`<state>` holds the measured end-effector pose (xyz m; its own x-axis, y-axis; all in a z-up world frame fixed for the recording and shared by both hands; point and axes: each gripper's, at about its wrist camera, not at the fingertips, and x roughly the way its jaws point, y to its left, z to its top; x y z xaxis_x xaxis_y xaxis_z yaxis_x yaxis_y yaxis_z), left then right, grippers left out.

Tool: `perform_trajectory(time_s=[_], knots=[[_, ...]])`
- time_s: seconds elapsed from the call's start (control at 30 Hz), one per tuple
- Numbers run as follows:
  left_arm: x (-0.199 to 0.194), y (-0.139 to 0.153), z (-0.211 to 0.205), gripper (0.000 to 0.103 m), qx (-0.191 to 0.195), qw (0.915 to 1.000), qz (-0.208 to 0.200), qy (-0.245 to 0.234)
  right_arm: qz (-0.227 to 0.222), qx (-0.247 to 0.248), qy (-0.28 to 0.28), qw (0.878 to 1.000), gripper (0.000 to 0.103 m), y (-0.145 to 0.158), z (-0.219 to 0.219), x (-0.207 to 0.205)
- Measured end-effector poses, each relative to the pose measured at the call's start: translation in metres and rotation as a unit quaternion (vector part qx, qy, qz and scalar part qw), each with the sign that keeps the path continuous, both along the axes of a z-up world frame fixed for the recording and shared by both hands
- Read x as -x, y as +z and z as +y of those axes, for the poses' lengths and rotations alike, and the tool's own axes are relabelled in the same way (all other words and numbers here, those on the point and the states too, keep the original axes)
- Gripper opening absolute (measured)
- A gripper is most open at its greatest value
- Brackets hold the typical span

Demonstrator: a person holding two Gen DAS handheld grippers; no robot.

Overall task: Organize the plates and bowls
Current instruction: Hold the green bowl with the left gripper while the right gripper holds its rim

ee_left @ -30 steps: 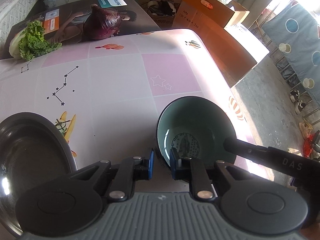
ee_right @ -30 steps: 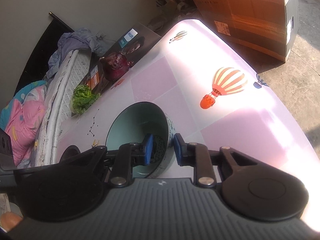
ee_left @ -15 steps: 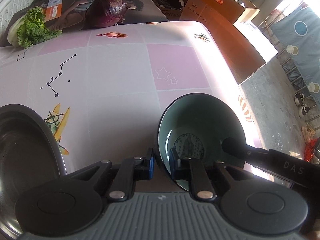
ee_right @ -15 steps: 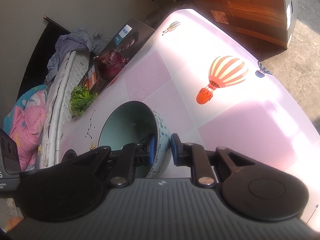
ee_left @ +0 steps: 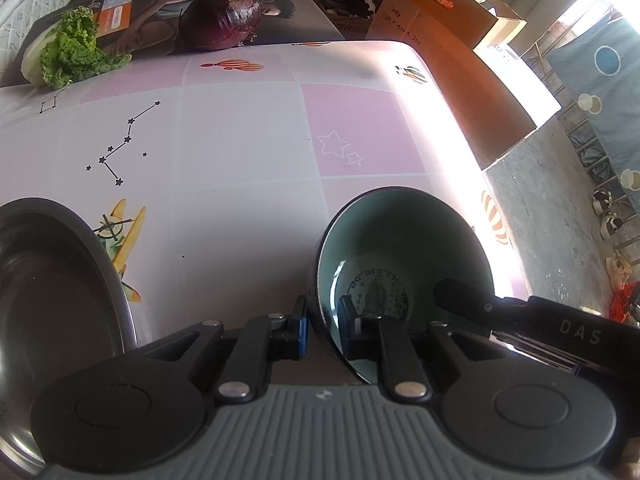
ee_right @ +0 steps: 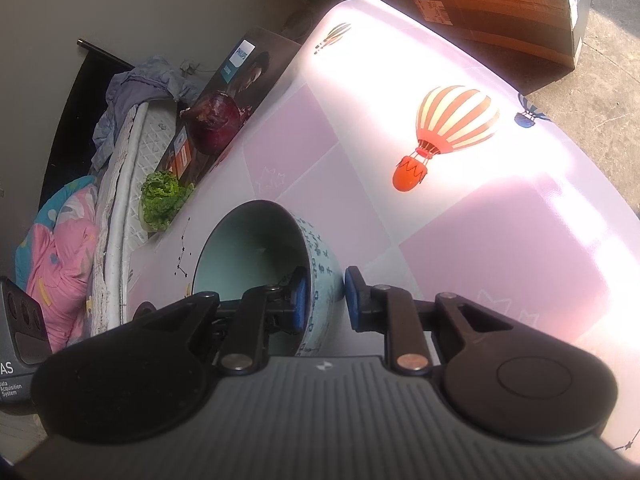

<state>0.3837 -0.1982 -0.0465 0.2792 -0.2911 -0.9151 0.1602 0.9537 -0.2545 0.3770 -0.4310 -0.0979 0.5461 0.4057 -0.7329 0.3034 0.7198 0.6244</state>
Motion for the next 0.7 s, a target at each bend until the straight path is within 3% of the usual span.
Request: perform_trajectory(time_s=[0.7], knots=[[0.01, 0.016, 0.01, 0.018, 0.006, 0.9999, -0.013, 0.0, -0.026, 0.013, 0.004, 1.0, 0.018, 0.029, 0.005, 0.008]])
